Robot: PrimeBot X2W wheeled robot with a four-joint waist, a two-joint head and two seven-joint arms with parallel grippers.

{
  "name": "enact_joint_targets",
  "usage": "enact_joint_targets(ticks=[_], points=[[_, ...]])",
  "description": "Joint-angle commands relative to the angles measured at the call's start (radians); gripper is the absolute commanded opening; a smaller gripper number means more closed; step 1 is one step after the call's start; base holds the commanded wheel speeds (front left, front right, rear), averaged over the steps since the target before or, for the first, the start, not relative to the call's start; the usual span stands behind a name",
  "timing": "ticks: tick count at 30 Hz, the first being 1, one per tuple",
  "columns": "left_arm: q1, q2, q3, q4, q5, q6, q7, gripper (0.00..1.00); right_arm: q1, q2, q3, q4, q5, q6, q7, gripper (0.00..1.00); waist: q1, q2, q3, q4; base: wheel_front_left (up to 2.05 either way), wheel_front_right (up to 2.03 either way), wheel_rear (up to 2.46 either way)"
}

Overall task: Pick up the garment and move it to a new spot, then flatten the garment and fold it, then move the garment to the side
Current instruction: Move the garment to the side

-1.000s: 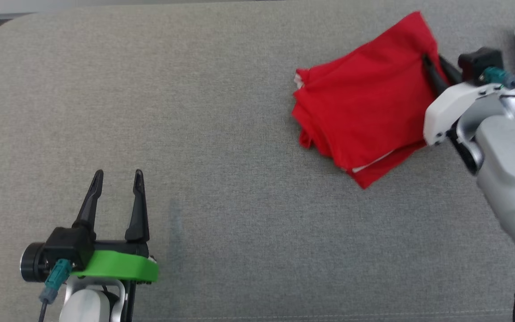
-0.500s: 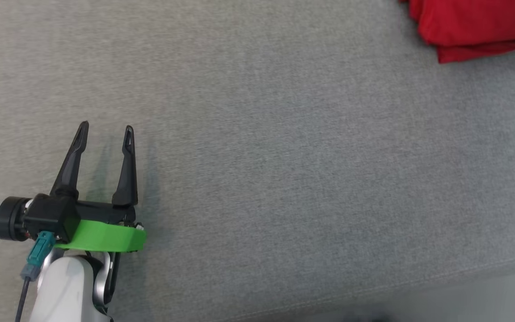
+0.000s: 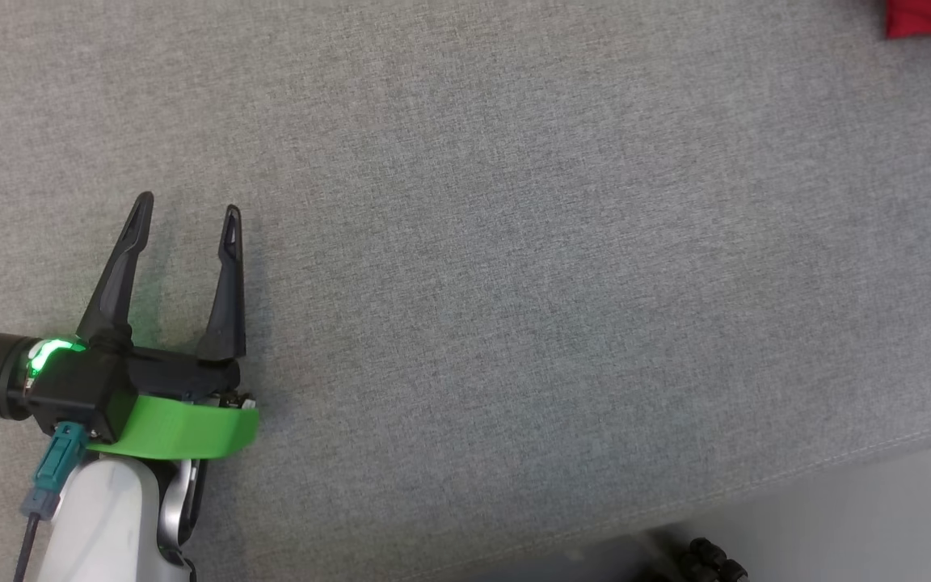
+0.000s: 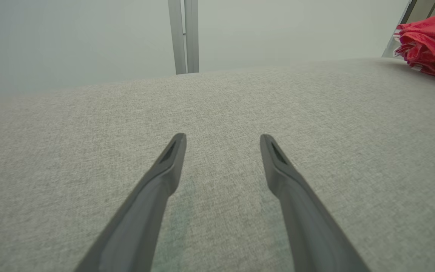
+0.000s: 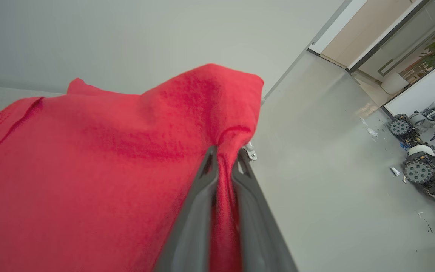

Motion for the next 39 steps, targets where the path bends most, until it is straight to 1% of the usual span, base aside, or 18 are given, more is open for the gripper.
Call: enact_joint_targets(ticks=[1, 2, 3, 4, 7, 10, 16, 23, 26, 34, 39], points=[[-0.015, 0.008, 0.003, -0.009, 0.0, 0.005, 0.001, 1.0, -0.019, 0.005, -0.006, 0.024, -0.012, -0.002, 0.001, 0.0, -0.0001, -0.0001, 0.011, 0.004, 0.0, 0.0, 0.0], [-0.013, 0.008, 0.004, -0.011, -0.001, 0.007, 0.001, 1.0, -0.025, 0.01, -0.01, 0.038, -0.016, -0.002, -0.005, 0.22, -0.0001, -0.0001, 0.014, 0.005, 0.0, 0.0, 0.0], [-0.012, 0.01, 0.004, -0.013, -0.002, 0.008, 0.003, 1.0, -0.037, 0.012, -0.015, 0.053, -0.022, -0.002, -0.018, 0.87, -0.0001, -0.0001, 0.018, 0.006, 0.0, 0.0, 0.0], [-0.013, 0.011, 0.003, -0.013, -0.002, 0.009, 0.003, 1.0, -0.044, 0.014, -0.018, 0.064, -0.028, -0.002, -0.024, 1.0, -0.0001, -0.0001, 0.02, 0.007, 0.0, 0.0, 0.0], [-0.021, 0.008, 0.002, -0.01, -0.007, 0.012, 0.001, 1.0, -0.055, 0.031, -0.027, 0.099, -0.052, -0.002, -0.063, 1.0, -0.0001, -0.0001, 0.019, 0.014, 0.0, 0.0, 0.0], [-0.016, 0.003, 0.007, 0.012, -0.015, 0.017, -0.006, 1.0, -0.05, 0.064, -0.079, 0.11, -0.012, -0.002, -0.115, 1.0, -0.0001, -0.0001, -0.013, 0.023, 0.0, 0.0, 0.0], [0.028, -0.009, 0.019, 0.061, -0.028, 0.026, -0.012, 1.0, 0.029, 0.126, -0.062, 0.043, -0.021, -0.002, -0.146, 1.0, -0.0001, -0.0001, -0.108, 0.033, 0.0, 0.0, 0.0], [0.087, -0.032, 0.031, 0.104, -0.044, 0.036, -0.014, 1.0, 0.211, 0.184, -0.073, -0.19, -0.022, -0.002, -0.146, 1.0, -0.0001, -0.0001, -0.248, 0.074, 0.0, 0.0, 0.0], [0.124, -0.039, 0.046, 0.112, -0.052, 0.044, -0.014, 1.0, 0.311, 0.223, -0.081, -0.284, -0.025, -0.002, -0.146, 1.0, -0.0001, -0.0001, -0.311, 0.088, 0.0, 0.0, 0.0], [0.239, -0.052, 0.079, 0.127, -0.062, 0.053, -0.014, 1.0, 0.567, 0.315, -0.137, -0.451, -0.04, -0.002, -0.146, 1.0, -0.0001, -0.0001, -0.463, 0.116, 0.0, 0.0, 0.0], [0.281, -0.052, 0.091, 0.139, -0.064, 0.05, -0.014, 1.0, 0.712, 0.373, -0.194, -0.528, -0.041, -0.002, -0.146, 1.0, -0.0001, -0.0001, -0.519, 0.131, 0.0, 0.0, 0.0]])
